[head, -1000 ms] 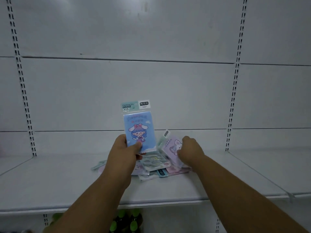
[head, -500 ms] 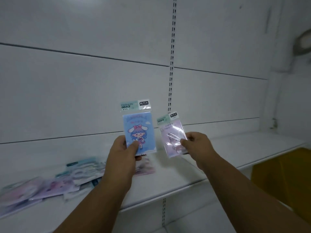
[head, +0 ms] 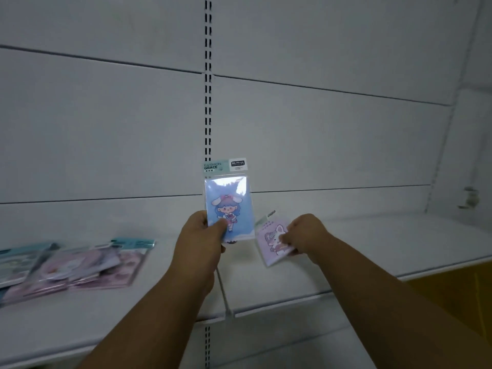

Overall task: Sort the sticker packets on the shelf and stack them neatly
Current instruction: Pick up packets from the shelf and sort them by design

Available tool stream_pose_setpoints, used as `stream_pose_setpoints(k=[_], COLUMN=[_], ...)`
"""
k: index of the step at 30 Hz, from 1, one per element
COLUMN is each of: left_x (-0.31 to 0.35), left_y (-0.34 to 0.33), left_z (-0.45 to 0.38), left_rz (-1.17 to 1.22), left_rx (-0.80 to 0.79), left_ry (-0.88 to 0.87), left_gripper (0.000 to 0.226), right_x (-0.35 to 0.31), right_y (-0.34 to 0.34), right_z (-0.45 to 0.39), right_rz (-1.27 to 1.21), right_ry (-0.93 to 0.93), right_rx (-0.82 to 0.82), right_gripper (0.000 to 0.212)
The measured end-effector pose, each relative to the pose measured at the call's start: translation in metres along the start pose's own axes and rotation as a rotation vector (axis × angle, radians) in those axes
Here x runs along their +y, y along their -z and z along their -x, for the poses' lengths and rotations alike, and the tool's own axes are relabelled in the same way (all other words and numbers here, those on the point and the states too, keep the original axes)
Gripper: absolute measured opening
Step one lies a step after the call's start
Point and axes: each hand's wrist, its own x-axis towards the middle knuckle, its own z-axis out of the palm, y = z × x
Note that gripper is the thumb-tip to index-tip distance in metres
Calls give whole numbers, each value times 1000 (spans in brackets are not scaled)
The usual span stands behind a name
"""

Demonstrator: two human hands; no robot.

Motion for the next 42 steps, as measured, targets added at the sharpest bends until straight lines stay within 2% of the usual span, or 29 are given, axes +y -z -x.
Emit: stream_pose_setpoints(k=[4, 8, 12, 14, 16, 18, 21, 23, 25, 28, 31, 34, 36, 39, 42], left_x=[-6, -6, -8, -11, -14, -16, -15, -18, -23, -31, -38, -46, -49, -48, -41], left_y=[-24, -41, -55, -64, -76, -89, -104, -109, -115, -121, -130, -136, -133, -123, -98], left_z=[7, 8, 9, 8, 13, 17, 15, 11, 9, 4, -1, -5, -6, -7, -6], left_rz=[-20, -13, -62, -64, -72, -99, -217, -385, -613, -921, -1072, -1169, -1179, -1130, -1152], left_rx=[-1, 9, -39, -50, -59, -95, -126, -125, -98, -9, 2, -37, -18, 46, 128], left_ry=[48, 100, 145, 167, 215, 257, 265, 224, 171, 63, 86, 130, 136, 86, 49], left_gripper=[8, 11, 13, 14, 15, 15, 11, 9, 17, 30, 32, 37, 39, 33, 27], right_x=[18, 21, 24, 24, 18, 11, 13, 20, 29, 38, 41, 43, 44, 33, 7], right_y=[5, 14, 17, 23, 33, 42, 49, 52, 53, 43, 29, 20, 17, 14, 11], right_z=[-14, -12, -6, -8, -12, -17, -34, -47, -63, -84, -100, -102, -101, -91, -68], right_rz=[246, 449, 595, 505, 186, -106, -203, -223, -169, 52, 294, 536, 557, 466, 391], right_ry=[27, 71, 120, 207, 244, 182, 192, 169, 147, 209, 307, 430, 477, 607, 815], right_rx=[-108, -106, -106, -29, -9, -75, -76, -117, -210, -270, -288, -218, -160, -156, -97], right_gripper=[27, 32, 28, 26, 43, 47, 35, 27, 27, 29, 32, 23, 35, 32, 35])
